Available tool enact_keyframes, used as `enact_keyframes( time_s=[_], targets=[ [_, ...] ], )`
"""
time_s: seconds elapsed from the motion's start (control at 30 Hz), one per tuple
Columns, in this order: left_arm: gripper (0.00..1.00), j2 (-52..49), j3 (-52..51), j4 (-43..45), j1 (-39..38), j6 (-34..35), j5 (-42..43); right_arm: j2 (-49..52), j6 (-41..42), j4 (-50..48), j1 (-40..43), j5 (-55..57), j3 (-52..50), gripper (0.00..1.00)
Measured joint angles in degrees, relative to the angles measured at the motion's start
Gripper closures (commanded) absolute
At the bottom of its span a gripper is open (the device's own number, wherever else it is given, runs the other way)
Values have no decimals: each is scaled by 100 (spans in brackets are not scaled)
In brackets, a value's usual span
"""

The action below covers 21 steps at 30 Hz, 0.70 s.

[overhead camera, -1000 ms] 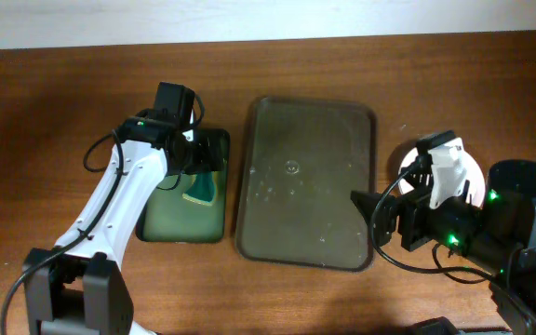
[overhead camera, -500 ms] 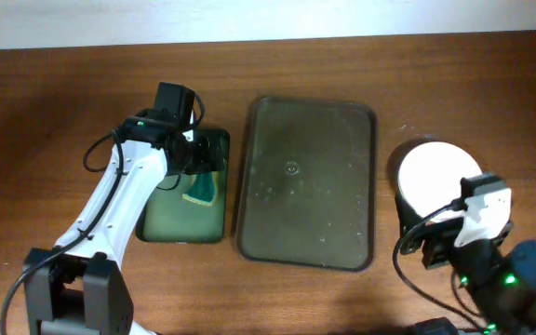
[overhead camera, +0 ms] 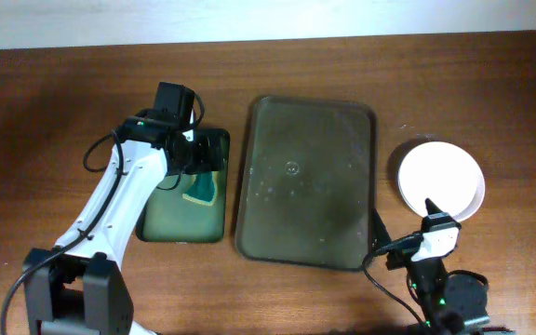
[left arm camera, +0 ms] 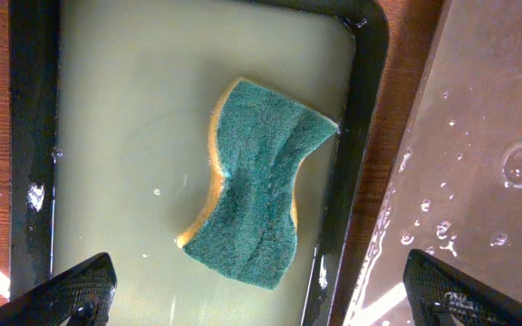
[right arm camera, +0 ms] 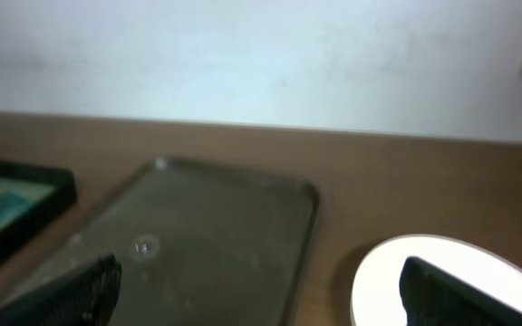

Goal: Clean dirty plates on tray and stack at the side

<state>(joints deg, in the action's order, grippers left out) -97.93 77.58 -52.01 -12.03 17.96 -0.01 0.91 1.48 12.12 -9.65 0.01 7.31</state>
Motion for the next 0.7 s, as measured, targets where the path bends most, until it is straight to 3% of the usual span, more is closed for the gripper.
enact_keyframes(
  time_s=[0.13, 0.7],
  targets=[
    [1, 0, 0, -2, 0, 0, 0, -11, 9, -1082, 0, 0, -612, 2],
    [1, 0, 0, -2, 0, 0, 0, -11, 26, -780, 0, 0, -658, 2]
  ],
)
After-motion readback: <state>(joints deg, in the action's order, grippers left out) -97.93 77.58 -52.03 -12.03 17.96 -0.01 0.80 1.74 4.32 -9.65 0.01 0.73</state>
